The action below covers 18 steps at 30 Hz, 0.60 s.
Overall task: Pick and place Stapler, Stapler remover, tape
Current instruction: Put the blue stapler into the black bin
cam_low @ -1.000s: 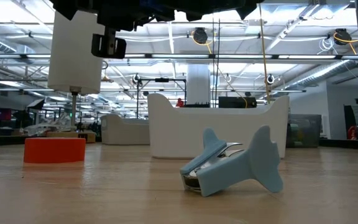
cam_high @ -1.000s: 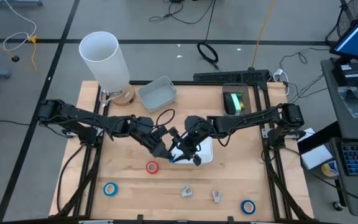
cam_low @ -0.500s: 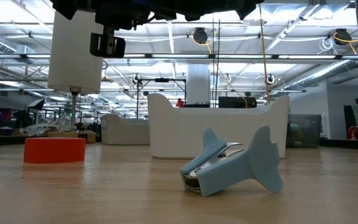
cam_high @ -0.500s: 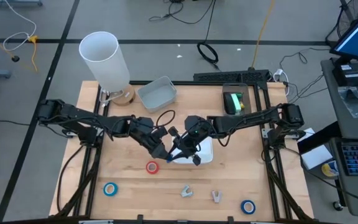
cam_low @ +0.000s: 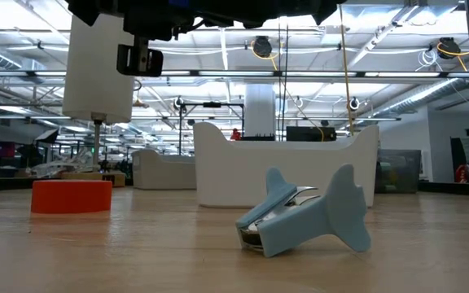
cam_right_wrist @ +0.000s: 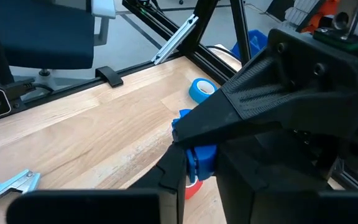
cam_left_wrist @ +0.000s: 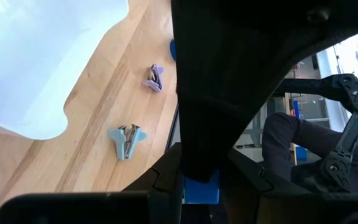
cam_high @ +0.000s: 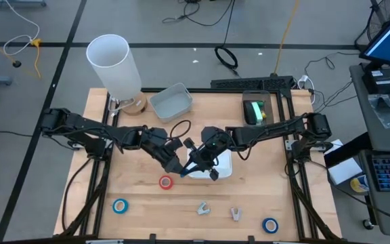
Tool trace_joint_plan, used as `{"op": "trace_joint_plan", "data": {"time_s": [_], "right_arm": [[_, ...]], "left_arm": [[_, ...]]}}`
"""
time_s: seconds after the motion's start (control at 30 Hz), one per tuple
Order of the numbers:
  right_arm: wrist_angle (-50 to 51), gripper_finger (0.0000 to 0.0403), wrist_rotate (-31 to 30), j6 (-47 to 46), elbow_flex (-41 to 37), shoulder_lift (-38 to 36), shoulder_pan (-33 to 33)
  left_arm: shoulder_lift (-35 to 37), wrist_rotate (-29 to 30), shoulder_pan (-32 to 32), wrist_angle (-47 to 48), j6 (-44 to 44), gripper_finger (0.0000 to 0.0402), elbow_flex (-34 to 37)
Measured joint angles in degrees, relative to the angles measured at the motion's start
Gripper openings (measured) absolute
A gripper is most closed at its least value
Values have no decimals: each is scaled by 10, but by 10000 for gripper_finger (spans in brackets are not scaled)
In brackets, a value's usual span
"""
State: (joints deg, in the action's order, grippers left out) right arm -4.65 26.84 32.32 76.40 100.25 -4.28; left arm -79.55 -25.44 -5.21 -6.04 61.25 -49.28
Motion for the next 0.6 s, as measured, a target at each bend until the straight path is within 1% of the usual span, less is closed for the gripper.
{"op": "trace_joint_plan", "data": {"time_s": [0.1, 0.23, 0.4, 0.53, 0.6], "right_arm": [[10, 56, -2, -5, 0, -1, 0], [18, 55, -15, -5, 0, -1, 0], [31, 55, -18, -4, 0, -1, 0], [41, 55, -21, -4, 0, -1, 0], [50, 55, -40, -2, 0, -2, 0]], "left_arm": [[0, 10, 1, 0, -11, 105, 0], [-1, 14, 1, 0, -15, 137, 0], [-1, 9, 2, 0, -32, 173, 0], [-1, 2, 5, 5, -45, 183, 0], [-1, 1, 10, 11, -51, 184, 0]]}}
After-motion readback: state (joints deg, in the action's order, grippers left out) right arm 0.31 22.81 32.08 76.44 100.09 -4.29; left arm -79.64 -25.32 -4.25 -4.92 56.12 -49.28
